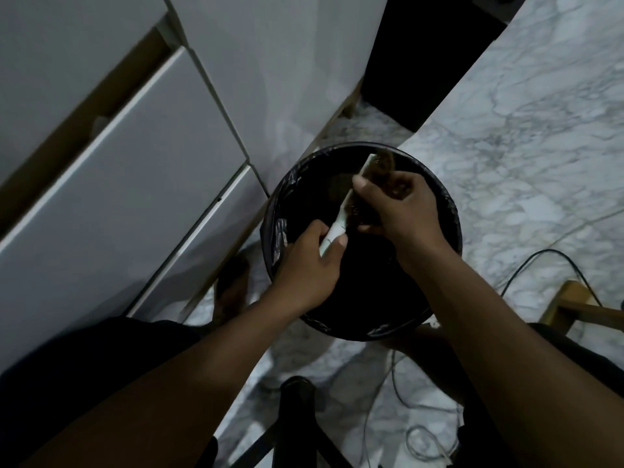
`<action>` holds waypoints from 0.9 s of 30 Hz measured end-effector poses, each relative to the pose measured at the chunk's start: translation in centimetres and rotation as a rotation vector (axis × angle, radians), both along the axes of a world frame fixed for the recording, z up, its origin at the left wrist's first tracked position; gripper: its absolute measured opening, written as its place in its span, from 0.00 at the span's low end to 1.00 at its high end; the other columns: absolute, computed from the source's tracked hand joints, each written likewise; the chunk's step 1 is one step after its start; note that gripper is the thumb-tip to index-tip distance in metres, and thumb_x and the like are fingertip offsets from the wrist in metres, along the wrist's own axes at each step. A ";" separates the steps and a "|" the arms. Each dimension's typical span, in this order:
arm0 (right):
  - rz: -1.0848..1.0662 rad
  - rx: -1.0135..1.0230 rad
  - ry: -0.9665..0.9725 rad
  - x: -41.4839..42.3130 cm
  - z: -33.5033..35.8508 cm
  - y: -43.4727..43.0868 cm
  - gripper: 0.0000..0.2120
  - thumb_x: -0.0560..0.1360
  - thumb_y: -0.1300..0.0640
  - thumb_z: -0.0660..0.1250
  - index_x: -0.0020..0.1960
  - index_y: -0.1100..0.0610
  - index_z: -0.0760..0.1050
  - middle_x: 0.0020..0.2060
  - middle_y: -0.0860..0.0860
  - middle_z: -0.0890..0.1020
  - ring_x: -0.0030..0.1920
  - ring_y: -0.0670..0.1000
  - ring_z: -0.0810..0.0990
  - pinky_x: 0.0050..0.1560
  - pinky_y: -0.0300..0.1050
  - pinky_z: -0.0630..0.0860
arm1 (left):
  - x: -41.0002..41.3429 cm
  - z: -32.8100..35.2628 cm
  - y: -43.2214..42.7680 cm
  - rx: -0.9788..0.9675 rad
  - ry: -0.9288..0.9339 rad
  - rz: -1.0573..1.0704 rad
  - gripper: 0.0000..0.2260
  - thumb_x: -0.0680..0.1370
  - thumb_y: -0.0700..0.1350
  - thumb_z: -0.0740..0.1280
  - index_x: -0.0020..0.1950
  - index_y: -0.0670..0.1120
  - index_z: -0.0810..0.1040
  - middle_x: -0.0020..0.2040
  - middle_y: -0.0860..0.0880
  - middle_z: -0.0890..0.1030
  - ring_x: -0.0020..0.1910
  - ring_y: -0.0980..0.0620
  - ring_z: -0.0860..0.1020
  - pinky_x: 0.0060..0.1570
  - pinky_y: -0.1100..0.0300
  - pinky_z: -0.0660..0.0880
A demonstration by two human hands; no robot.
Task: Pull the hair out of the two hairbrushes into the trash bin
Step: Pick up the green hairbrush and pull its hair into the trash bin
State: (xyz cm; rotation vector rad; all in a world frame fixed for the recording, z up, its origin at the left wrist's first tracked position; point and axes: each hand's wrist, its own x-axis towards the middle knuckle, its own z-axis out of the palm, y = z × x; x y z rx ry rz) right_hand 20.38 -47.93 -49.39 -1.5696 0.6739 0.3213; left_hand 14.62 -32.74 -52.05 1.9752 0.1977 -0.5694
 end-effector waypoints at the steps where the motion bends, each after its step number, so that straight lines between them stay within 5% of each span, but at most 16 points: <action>1: -0.021 -0.046 -0.022 0.1 -0.3 0.0 0.24 0.71 0.51 0.79 0.62 0.60 0.75 0.53 0.55 0.84 0.50 0.53 0.88 0.41 0.55 0.86 | 0.0 -0.1 -0.2 -0.003 -0.006 0.004 0.11 0.83 0.54 0.61 0.49 0.47 0.71 0.34 0.51 0.74 0.27 0.58 0.71 0.29 0.59 0.66; 4: -0.077 -0.097 -0.049 0.3 -1.0 0.2 0.08 0.75 0.56 0.76 0.46 0.60 0.81 0.44 0.59 0.87 0.44 0.58 0.89 0.42 0.60 0.86 | -0.1 -0.2 -0.3 -0.006 -0.017 0.045 0.11 0.83 0.54 0.61 0.49 0.48 0.72 0.33 0.52 0.74 0.26 0.59 0.71 0.29 0.60 0.67; 6: -0.105 -0.092 -0.041 0.4 -1.3 0.2 0.09 0.77 0.57 0.74 0.40 0.60 0.79 0.41 0.61 0.87 0.43 0.59 0.89 0.43 0.60 0.86 | 0.0 -0.2 -0.3 0.015 -0.034 0.065 0.11 0.83 0.54 0.61 0.49 0.48 0.72 0.33 0.52 0.74 0.27 0.59 0.72 0.28 0.62 0.66; 10: -0.216 0.115 -0.014 0.6 -0.6 0.6 0.06 0.81 0.61 0.67 0.51 0.65 0.75 0.43 0.61 0.85 0.42 0.56 0.89 0.38 0.50 0.86 | 0.4 0.2 -0.3 0.039 -0.062 0.090 0.11 0.83 0.54 0.61 0.50 0.46 0.72 0.34 0.52 0.74 0.30 0.62 0.73 0.29 0.67 0.67; 13: -0.295 0.274 0.054 0.9 -0.3 0.6 0.05 0.83 0.64 0.61 0.55 0.66 0.73 0.52 0.65 0.84 0.50 0.61 0.87 0.48 0.59 0.86 | 0.5 0.5 -0.3 0.062 -0.065 0.109 0.12 0.84 0.53 0.60 0.51 0.45 0.72 0.34 0.52 0.73 0.30 0.63 0.73 0.28 0.68 0.67; 16: -0.264 0.392 0.061 1.1 -0.1 0.7 0.19 0.80 0.55 0.63 0.67 0.65 0.71 0.60 0.64 0.82 0.57 0.62 0.85 0.48 0.61 0.85 | 0.1 0.9 -0.2 0.140 -0.110 0.095 0.11 0.84 0.53 0.60 0.52 0.45 0.71 0.35 0.50 0.75 0.31 0.57 0.75 0.30 0.59 0.70; 20: -0.098 0.103 -0.002 0.8 -0.2 1.0 0.32 0.70 0.40 0.76 0.65 0.56 0.72 0.58 0.53 0.83 0.56 0.53 0.85 0.54 0.54 0.84 | -0.4 1.6 -0.7 0.333 -0.198 -0.035 0.10 0.84 0.53 0.59 0.56 0.46 0.69 0.36 0.47 0.76 0.34 0.44 0.75 0.31 0.52 0.70; 23: -0.128 -0.126 -0.075 0.5 -0.6 0.9 0.23 0.70 0.47 0.79 0.58 0.58 0.78 0.49 0.50 0.86 0.49 0.48 0.87 0.53 0.48 0.84 | -0.4 1.7 -0.9 0.323 -0.223 -0.049 0.11 0.84 0.54 0.59 0.56 0.46 0.68 0.37 0.45 0.78 0.34 0.42 0.77 0.31 0.51 0.71; 27: -0.159 -0.130 -0.116 0.9 -0.9 0.4 0.14 0.74 0.54 0.77 0.50 0.65 0.81 0.41 0.55 0.87 0.45 0.54 0.88 0.47 0.53 0.86 | -0.1 1.3 -0.9 0.253 -0.247 0.004 0.12 0.83 0.54 0.60 0.54 0.45 0.69 0.36 0.43 0.78 0.35 0.40 0.78 0.32 0.47 0.74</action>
